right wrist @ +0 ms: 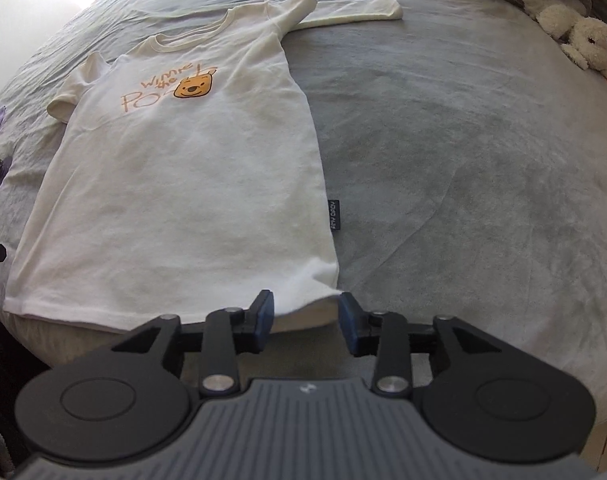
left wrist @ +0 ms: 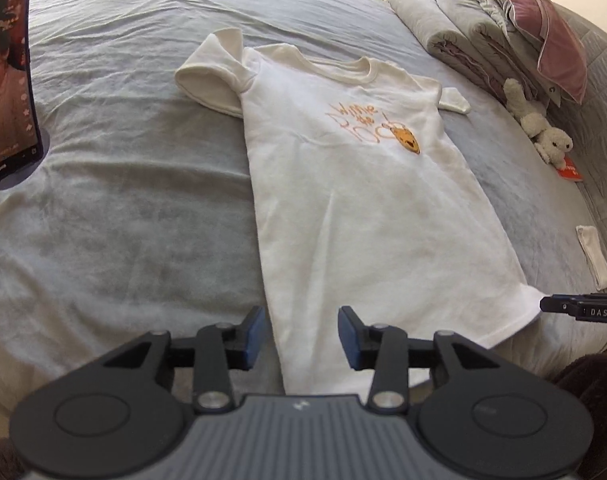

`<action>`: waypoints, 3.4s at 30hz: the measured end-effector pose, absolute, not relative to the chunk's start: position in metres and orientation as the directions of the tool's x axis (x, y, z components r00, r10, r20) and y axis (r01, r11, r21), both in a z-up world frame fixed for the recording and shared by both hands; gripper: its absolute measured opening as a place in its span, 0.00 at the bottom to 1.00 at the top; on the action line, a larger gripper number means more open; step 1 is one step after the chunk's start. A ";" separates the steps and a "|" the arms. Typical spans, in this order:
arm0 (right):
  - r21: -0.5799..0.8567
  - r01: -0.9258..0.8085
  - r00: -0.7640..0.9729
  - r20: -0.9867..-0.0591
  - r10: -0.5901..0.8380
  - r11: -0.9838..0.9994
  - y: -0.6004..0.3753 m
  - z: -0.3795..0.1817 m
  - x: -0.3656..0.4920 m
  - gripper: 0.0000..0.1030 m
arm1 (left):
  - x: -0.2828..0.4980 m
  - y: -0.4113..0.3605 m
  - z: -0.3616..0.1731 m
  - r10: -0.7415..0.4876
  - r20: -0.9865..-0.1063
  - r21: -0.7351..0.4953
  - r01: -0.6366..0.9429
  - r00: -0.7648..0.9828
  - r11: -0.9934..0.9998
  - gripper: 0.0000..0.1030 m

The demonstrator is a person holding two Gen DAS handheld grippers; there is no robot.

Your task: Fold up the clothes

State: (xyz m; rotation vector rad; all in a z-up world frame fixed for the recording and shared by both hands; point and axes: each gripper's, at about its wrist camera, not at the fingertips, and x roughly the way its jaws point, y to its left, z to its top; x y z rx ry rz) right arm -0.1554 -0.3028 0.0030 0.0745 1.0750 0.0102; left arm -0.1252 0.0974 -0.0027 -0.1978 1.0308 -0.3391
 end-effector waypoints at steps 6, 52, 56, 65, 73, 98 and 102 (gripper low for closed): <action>0.048 0.043 0.529 -0.849 0.018 0.998 -0.313 0.020 -0.132 0.56 | -0.085 0.089 0.013 -0.353 -0.772 -0.333 0.137 0.529 0.933 0.45; 0.428 0.267 0.865 -0.501 -0.020 0.864 -0.468 -0.061 0.161 0.07 | 0.235 -0.122 -0.055 -0.438 -0.648 -0.174 0.438 0.623 0.882 0.32; 0.338 0.273 0.879 -0.467 -0.091 0.901 -0.480 -0.042 0.147 0.07 | 0.232 -0.125 -0.053 -0.439 -0.661 -0.144 0.472 0.608 0.870 0.13; 0.175 0.397 0.842 -0.460 -0.282 0.901 -0.556 -0.020 0.107 0.07 | 0.225 -0.142 -0.052 -0.368 -0.627 -0.065 0.425 0.687 0.903 0.08; 0.151 0.501 0.791 -0.479 -0.380 0.852 -0.610 -0.038 0.064 0.07 | 0.221 -0.171 -0.051 -0.315 -0.572 -0.031 0.365 0.757 0.931 0.07; 0.109 0.602 0.679 -0.590 -0.436 0.791 -0.654 -0.056 -0.006 0.40 | 0.214 -0.242 -0.048 -0.266 -0.610 -0.034 0.310 0.746 0.950 0.48; 0.172 0.575 0.698 -0.614 -0.370 0.800 -0.635 -0.047 -0.024 0.40 | 0.188 -0.215 -0.033 -0.291 -0.612 -0.091 0.300 0.735 0.949 0.55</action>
